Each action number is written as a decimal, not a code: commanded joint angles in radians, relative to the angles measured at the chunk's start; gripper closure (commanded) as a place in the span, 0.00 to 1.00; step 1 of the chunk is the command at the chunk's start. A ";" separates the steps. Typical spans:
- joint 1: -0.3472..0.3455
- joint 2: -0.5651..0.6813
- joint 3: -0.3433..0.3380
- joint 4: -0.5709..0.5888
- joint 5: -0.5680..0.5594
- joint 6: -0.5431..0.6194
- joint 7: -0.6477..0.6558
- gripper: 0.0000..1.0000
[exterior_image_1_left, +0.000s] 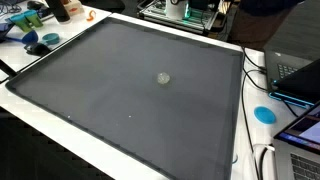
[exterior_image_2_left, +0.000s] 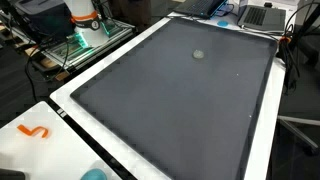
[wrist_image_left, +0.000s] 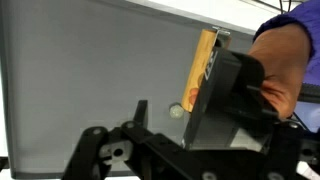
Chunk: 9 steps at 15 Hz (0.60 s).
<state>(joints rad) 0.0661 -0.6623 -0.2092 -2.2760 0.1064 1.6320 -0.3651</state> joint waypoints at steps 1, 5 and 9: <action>-0.019 0.003 0.014 0.002 0.009 -0.003 -0.009 0.00; -0.020 0.000 0.013 -0.002 0.011 0.003 -0.010 0.00; -0.025 -0.011 0.017 -0.014 0.011 0.022 -0.012 0.34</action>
<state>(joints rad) 0.0581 -0.6625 -0.2022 -2.2762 0.1064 1.6366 -0.3651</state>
